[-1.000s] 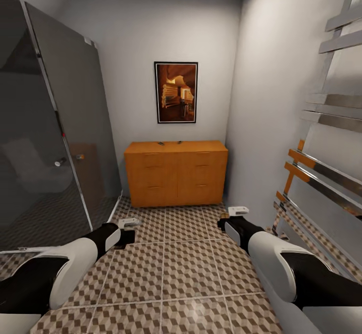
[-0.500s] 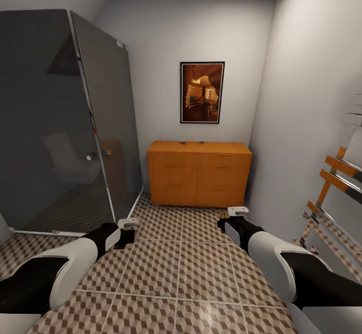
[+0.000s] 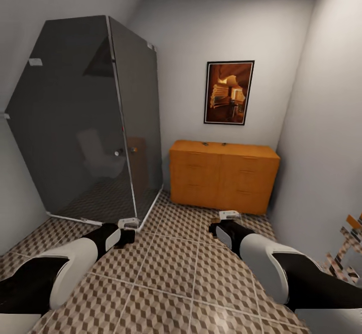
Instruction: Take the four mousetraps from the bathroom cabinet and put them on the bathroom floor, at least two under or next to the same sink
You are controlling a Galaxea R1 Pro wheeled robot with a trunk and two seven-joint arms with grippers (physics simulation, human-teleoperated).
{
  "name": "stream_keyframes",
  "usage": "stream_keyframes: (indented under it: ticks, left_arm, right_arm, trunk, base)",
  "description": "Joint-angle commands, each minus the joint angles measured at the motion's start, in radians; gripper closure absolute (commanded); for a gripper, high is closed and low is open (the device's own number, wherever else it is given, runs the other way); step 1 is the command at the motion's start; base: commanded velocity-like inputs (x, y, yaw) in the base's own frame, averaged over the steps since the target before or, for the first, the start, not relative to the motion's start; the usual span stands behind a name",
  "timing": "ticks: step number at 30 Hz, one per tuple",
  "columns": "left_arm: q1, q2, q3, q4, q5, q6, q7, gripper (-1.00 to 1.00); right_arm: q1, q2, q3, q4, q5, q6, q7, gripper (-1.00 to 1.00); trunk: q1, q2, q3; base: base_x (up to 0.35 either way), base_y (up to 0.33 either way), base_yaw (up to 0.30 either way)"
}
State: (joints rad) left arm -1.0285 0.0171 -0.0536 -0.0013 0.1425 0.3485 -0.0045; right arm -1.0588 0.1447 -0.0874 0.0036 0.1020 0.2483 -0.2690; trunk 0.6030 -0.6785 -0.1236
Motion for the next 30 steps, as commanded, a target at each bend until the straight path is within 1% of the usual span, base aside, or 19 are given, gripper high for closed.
stream_keyframes:
  ticks: [1,4,5,6,8,12,20,30]
  left_arm:
    - [-0.001,0.002,-0.006,0.000,0.011,-0.008,-0.002,1.00]
    - [-0.001,0.005,-0.006,0.000,0.038,-0.050,-0.002,1.00]
    - [-0.001,0.008,-0.006,0.000,0.051,-0.061,-0.004,1.00]
    - [-0.001,0.016,-0.006,0.000,0.079,-0.072,-0.008,1.00]
    - [-0.001,0.028,-0.006,0.000,0.102,-0.078,-0.012,1.00]
    - [-0.001,0.044,-0.006,0.000,0.126,-0.081,-0.016,1.00]
    - [-0.001,0.047,-0.006,0.000,0.131,-0.082,-0.016,1.00]
    - [-0.001,0.047,-0.006,0.000,0.131,-0.080,-0.012,1.00]
  right_arm:
    - [-0.001,0.008,-0.008,0.001,0.008,0.003,-0.004,1.00]
    - [-0.001,0.012,-0.008,0.002,0.008,0.003,-0.004,1.00]
    - [-0.001,0.013,-0.008,0.002,0.008,0.003,-0.004,1.00]
    - [-0.001,0.014,-0.008,0.002,0.008,0.003,-0.004,1.00]
    - [-0.001,0.015,-0.008,0.002,0.008,0.003,-0.004,1.00]
    - [-0.001,0.016,-0.008,0.003,0.008,0.003,-0.003,1.00]
    - [-0.001,0.016,-0.008,0.003,0.008,0.002,-0.002,1.00]
    - [-0.001,0.016,-0.008,0.004,0.008,0.002,-0.004,1.00]
  trunk:
    - [0.000,-0.002,-0.002]
    - [0.000,-0.002,-0.002]
    - [0.000,-0.002,-0.002]
    - [0.000,-0.002,-0.002]
    - [0.000,-0.002,-0.002]
    - [0.000,-0.002,-0.002]
    - [0.000,-0.002,-0.002]
    - [0.000,-0.002,-0.002]
  base:
    - [0.000,0.000,0.300]
    - [0.000,0.000,0.300]
    - [0.000,0.000,0.300]
    - [0.000,0.000,0.300]
    - [0.000,0.000,0.300]
    - [0.000,0.000,0.300]
    - [0.000,0.000,0.300]
    - [0.000,0.000,0.300]
